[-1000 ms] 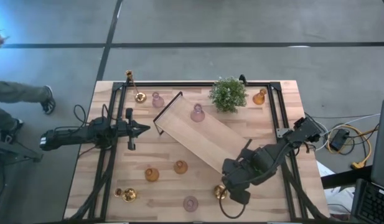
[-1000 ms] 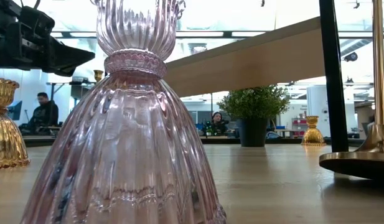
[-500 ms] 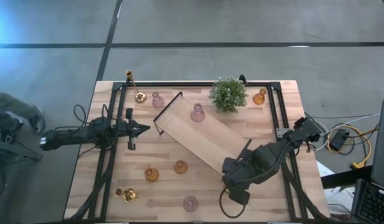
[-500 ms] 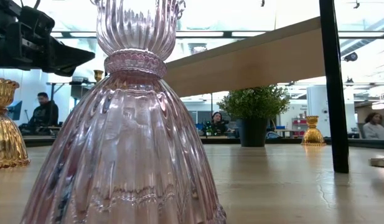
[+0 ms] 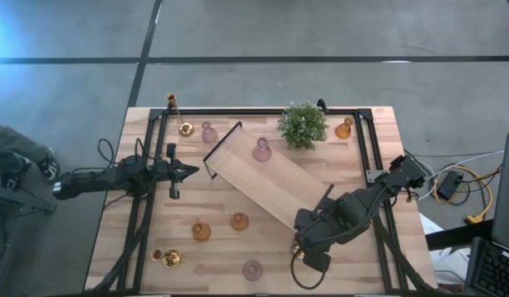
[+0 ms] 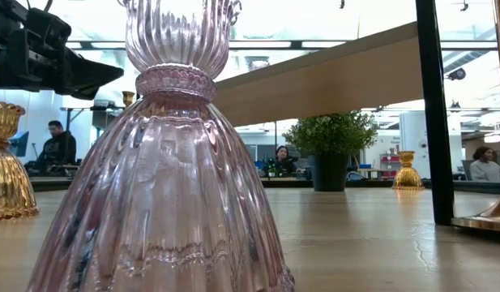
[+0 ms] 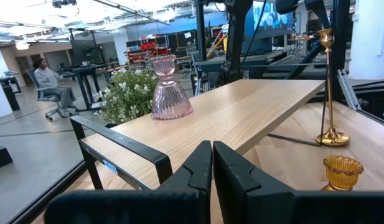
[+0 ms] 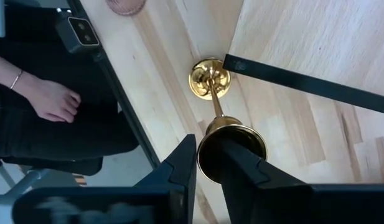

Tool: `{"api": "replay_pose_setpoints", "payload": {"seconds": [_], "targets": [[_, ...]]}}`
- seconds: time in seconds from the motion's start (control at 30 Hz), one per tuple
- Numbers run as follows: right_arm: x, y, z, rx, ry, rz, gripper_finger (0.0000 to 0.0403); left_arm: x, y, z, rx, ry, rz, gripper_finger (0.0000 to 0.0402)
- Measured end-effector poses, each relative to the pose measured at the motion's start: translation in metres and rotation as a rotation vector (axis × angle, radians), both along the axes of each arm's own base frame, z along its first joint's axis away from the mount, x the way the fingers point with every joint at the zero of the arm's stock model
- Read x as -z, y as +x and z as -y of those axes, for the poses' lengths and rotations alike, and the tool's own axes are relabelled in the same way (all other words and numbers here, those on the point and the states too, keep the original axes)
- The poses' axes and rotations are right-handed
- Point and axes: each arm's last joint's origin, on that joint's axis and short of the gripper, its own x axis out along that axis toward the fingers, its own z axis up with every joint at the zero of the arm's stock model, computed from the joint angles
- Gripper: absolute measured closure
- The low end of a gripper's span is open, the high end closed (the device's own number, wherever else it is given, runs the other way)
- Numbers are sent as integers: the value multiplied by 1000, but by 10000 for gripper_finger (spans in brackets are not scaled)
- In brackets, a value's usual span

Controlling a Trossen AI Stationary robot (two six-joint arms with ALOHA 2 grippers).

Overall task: Pick & Place candle stick holders
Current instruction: Move the gold candle holder to the center of the table

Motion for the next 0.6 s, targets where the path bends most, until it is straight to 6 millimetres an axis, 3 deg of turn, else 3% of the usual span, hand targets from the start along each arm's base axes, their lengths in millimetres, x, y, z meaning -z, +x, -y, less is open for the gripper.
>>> {"api": "replay_pose_setpoints", "payload": {"seconds": [0.6], "targets": [[-2, 2, -2, 22, 38, 13, 246, 0, 0, 0, 0, 0, 0, 383]]}}
